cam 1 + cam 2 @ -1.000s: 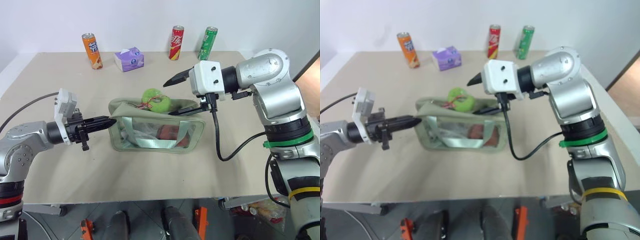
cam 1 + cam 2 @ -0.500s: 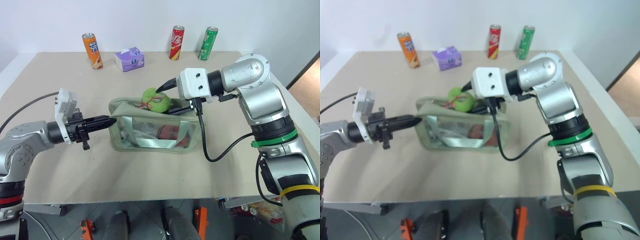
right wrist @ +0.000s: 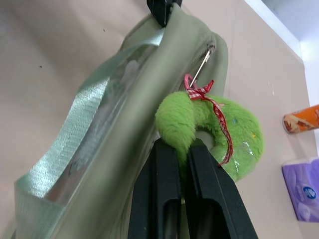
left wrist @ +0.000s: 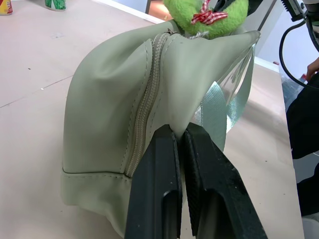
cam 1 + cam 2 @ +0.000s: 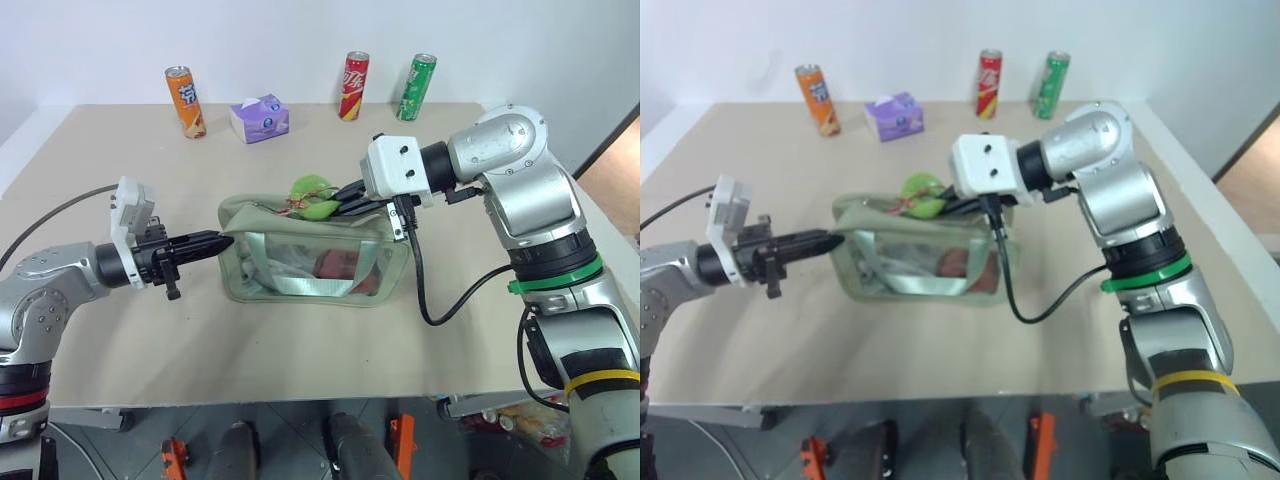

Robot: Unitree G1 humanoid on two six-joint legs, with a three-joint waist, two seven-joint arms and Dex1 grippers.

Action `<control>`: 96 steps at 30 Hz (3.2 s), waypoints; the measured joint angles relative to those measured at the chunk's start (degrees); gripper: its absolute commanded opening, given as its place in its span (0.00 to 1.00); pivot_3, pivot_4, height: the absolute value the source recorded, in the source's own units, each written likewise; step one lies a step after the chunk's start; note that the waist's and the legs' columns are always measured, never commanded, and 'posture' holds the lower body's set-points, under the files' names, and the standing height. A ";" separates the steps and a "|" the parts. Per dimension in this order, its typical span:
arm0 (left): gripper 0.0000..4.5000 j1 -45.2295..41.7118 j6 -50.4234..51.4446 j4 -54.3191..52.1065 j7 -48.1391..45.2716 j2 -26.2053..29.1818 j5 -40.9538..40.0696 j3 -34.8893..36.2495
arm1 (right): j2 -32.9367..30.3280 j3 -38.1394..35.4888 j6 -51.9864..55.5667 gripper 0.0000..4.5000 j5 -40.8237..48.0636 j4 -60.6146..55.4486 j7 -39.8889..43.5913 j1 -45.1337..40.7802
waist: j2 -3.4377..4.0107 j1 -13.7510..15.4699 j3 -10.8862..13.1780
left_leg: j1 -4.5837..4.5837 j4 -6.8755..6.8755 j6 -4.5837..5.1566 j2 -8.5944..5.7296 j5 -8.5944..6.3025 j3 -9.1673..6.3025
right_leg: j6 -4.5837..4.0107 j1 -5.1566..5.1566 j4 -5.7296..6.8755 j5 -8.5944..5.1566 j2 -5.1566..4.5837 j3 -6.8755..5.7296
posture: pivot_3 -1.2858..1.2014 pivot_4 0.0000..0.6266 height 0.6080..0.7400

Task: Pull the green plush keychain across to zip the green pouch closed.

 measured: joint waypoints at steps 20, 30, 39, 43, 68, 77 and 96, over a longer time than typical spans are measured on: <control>0.00 -2.26 -0.04 2.03 -1.33 -0.38 0.34 -1.43 | -17.94 -3.15 -0.25 0.00 -1.39 3.97 3.75 2.37 | 0.00 0.24 0.00 | -0.03 0.04 0.00 -0.06 0.00 0.00 | -0.07 0.02 -0.02 -0.08 -0.06 0.00 | 0.52 0.24 1.00; 0.00 -2.69 -0.04 1.91 -2.14 -0.55 0.44 -2.01 | -27.25 -5.39 -0.56 0.00 -5.63 3.50 -0.68 20.09 | 0.00 0.10 -0.01 | 0.11 0.10 -0.01 -0.09 0.00 0.11 | -0.01 0.09 0.00 -0.08 -0.10 0.10 | 0.52 0.24 1.00; 0.00 -3.41 -0.05 2.88 -2.70 -0.58 0.80 -2.68 | -22.43 -5.23 7.39 0.00 -4.42 -6.36 -4.03 30.72 | -0.04 0.06 -0.03 | 0.10 0.41 -0.01 -0.10 -0.01 0.09 | 0.10 0.21 0.00 -0.01 -0.09 0.15 | 0.52 0.24 1.00; 0.00 -3.44 -0.05 3.14 -2.77 -0.60 0.95 -2.87 | -20.22 -2.40 7.99 0.00 -6.76 -6.50 -5.59 30.83 | -0.04 0.08 -0.03 | 0.09 0.43 -0.01 -0.11 0.00 0.10 | 0.10 0.22 0.00 0.00 -0.09 0.14 | 0.52 0.24 1.00; 0.00 -1.53 -0.37 2.84 0.94 -1.23 1.64 -1.26 | -14.91 -20.02 25.13 0.00 15.88 -1.54 -2.42 21.41 | -0.04 0.02 -0.02 | 0.11 0.43 -0.01 -0.09 -0.01 0.04 | 0.12 0.28 0.01 0.02 -0.05 0.13 | 0.52 0.24 1.00; 0.23 -2.71 0.87 4.24 2.46 -1.59 0.71 -1.07 | -16.46 -22.17 30.06 0.00 20.34 -5.36 -2.84 24.66 | -0.03 -0.08 -0.02 | 0.11 0.42 0.01 -0.09 -0.01 0.08 | 0.12 0.21 0.01 0.05 -0.04 0.15 | 0.52 0.24 1.00; 0.99 0.85 4.58 5.09 1.63 2.32 -2.68 4.37 | -21.19 -19.85 30.11 0.65 20.26 -3.82 -0.26 25.33 | -0.03 -0.44 -0.01 | -0.02 0.35 0.00 -0.05 -0.03 0.13 | 0.08 0.03 0.00 0.03 -0.03 0.16 | 0.52 0.24 1.00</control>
